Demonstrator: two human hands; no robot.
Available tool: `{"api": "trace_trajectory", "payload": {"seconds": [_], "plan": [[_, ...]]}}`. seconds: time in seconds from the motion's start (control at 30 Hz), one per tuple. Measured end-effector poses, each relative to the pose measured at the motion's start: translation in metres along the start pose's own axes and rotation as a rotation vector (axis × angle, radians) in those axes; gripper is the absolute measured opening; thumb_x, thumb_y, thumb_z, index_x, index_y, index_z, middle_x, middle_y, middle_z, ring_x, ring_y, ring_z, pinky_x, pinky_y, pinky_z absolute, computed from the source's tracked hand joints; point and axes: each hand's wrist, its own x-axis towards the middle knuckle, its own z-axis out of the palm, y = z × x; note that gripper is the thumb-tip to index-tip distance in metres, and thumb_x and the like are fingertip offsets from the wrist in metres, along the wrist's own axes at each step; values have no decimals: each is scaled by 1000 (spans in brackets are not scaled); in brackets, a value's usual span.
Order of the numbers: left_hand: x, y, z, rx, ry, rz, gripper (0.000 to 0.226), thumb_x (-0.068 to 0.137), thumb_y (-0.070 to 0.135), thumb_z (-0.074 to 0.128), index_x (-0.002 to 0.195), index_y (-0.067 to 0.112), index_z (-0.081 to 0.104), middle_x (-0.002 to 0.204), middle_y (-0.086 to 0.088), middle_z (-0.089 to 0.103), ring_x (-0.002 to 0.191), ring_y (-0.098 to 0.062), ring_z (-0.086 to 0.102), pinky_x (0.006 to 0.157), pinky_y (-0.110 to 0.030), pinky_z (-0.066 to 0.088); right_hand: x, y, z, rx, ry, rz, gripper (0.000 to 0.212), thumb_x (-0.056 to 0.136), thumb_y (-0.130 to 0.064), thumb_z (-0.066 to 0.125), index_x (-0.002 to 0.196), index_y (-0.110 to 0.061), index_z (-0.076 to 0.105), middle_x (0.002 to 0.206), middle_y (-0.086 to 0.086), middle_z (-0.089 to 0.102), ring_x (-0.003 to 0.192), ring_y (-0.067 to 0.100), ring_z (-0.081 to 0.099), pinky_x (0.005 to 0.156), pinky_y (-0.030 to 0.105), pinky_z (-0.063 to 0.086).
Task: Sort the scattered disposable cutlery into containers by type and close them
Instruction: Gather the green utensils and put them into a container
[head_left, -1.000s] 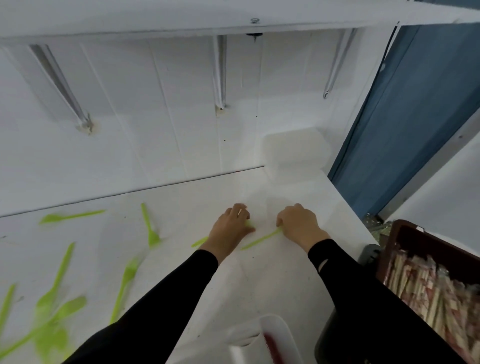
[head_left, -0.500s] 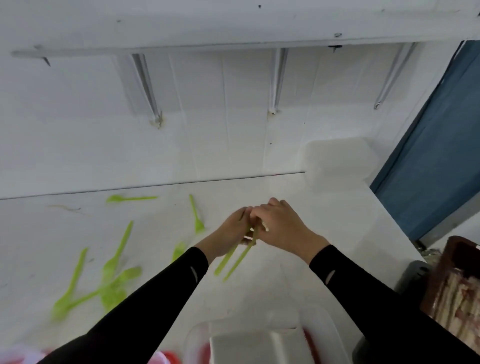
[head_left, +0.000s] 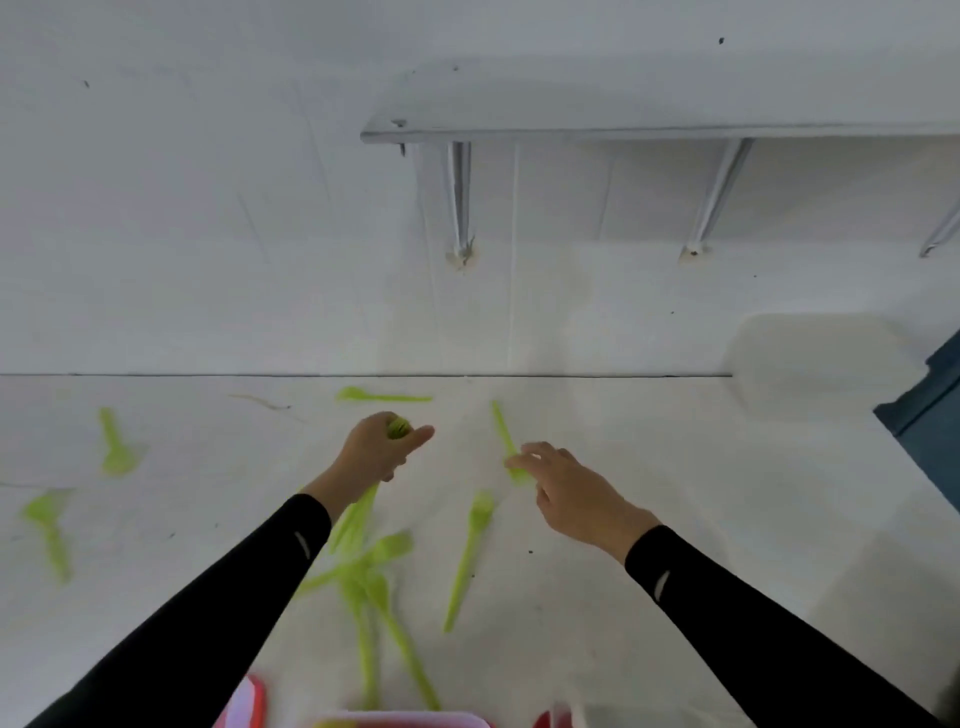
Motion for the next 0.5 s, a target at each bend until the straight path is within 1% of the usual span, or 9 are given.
{"api": "trace_trajectory", "payload": {"seconds": [0.07,0.13,0.17,0.23,0.3,0.33,0.4,0.43,0.5], "plan": [[27,-15,-30,213,89,-7,44,82,45,74,73,10,50,64,-6,52,58,-24,53,54,-27,40,15,-3,5,-193,-15,-12,61,94,-5,40,150,-30,33,162,-1,13,137,23,34,99,35,43],[53,-30,-49,492,187,65,38,85,43,72,85,7,58,85,-10,60,83,-31,62,70,-31,43,26,-5,4,-296,23,6,62,94,-3,43,150,-29,36,164,-1,11,139,21,37,99,34,43],[65,-38,-58,597,215,106,34,88,39,69,98,8,60,100,-11,59,93,-32,61,77,-33,44,34,-7,7,-310,90,-9,61,89,-1,52,145,-26,47,162,3,22,134,22,46,94,34,48],[86,-54,-72,727,202,154,33,92,27,62,123,16,56,127,-8,48,103,-32,61,83,-38,46,45,-13,13,-388,122,-18,54,66,1,78,115,-20,71,141,9,55,103,26,67,68,31,57],[104,-68,-82,821,118,185,43,93,18,56,135,25,50,143,-1,39,113,-29,59,86,-38,47,52,-18,22,-510,-2,39,45,62,3,79,102,-14,72,125,11,65,85,26,69,53,31,54],[111,-72,-86,859,72,212,45,94,18,55,137,28,49,148,3,36,118,-26,57,89,-38,47,53,-18,25,-555,-27,51,43,58,3,80,97,-11,71,114,12,67,77,25,67,46,30,52],[120,-76,-91,904,-22,283,41,95,18,54,134,30,52,145,5,40,120,-23,56,91,-38,48,53,-18,28,-582,4,52,45,34,3,87,73,-11,69,86,9,66,53,20,60,30,23,37],[121,-76,-92,914,-41,313,36,96,19,54,130,29,54,139,3,45,117,-24,57,89,-38,49,53,-18,28,-589,6,48,44,27,3,86,65,-11,67,80,8,64,49,20,57,28,22,31],[120,-72,-93,968,-49,344,28,97,24,53,124,25,54,126,-1,51,109,-26,59,84,-37,47,52,-17,25,-646,12,43,38,29,4,82,60,-11,64,78,9,64,53,22,59,31,22,30]]}}
